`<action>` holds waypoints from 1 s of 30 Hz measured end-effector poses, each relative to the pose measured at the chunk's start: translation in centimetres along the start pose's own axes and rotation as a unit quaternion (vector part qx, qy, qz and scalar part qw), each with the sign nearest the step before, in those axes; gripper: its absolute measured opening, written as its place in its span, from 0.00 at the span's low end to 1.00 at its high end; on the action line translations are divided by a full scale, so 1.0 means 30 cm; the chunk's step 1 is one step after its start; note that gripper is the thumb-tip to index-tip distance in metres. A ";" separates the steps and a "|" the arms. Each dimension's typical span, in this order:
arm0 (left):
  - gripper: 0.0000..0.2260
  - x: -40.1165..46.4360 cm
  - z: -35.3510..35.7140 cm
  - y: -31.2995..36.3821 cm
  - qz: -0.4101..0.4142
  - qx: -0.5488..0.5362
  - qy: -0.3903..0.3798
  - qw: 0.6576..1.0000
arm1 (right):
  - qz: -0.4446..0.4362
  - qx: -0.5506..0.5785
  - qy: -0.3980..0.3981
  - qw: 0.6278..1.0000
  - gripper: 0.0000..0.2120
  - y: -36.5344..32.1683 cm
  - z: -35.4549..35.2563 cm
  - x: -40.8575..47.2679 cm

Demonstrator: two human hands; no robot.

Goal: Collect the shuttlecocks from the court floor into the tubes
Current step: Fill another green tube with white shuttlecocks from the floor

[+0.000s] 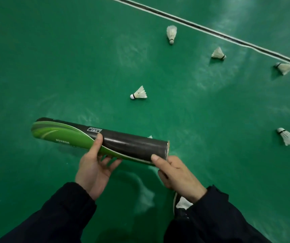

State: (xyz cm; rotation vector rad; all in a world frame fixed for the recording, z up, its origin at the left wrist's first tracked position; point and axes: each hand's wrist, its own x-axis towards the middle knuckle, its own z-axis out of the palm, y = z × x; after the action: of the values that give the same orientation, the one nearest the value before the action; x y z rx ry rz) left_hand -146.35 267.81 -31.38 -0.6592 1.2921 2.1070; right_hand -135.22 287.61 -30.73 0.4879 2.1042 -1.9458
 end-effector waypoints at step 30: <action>0.22 -0.139 -0.079 0.182 0.033 -0.165 0.043 0.985 | -0.073 -0.092 -0.104 0.988 0.27 -0.346 0.059 0.041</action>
State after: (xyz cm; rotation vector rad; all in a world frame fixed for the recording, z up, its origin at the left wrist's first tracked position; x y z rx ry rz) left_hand -146.89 262.76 -26.17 -0.8651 1.0278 2.3975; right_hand -140.56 285.32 -21.84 0.0926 2.2070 -1.7624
